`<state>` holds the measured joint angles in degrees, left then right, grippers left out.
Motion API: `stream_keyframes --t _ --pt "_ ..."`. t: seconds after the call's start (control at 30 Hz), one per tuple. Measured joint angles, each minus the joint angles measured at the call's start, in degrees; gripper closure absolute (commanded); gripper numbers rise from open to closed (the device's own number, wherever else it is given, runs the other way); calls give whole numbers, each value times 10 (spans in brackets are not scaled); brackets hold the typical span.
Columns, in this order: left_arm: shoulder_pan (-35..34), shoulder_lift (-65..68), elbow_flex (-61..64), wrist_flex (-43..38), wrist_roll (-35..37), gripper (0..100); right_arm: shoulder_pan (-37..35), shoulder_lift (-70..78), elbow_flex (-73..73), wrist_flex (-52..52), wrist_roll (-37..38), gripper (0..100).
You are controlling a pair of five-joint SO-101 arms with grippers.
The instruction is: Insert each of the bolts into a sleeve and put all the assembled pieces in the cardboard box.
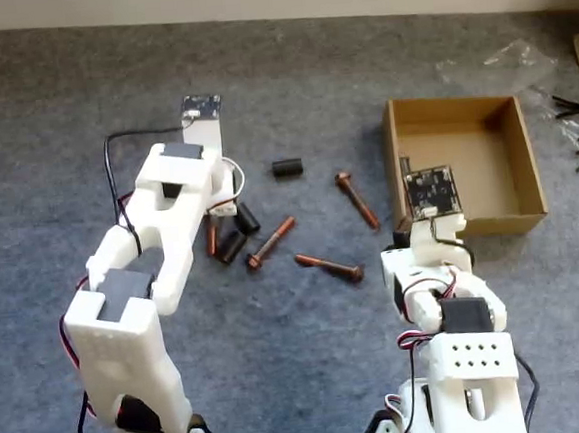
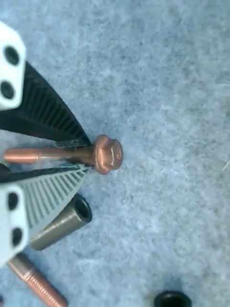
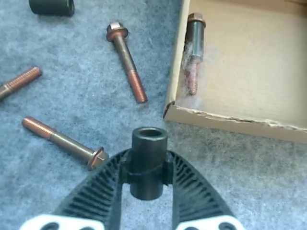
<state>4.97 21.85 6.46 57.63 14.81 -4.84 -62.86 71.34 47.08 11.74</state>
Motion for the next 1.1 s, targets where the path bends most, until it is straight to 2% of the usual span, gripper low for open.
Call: stream_keyframes --t 0.8,0.97,1.1 --pt "-4 0 0 -27 0 862 0 0 0 0 4 993" --pt "-4 0 0 -27 0 970 0 0 0 0 4 993" --pt "-3 0 0 -29 0 986 0 0 0 0 4 993"
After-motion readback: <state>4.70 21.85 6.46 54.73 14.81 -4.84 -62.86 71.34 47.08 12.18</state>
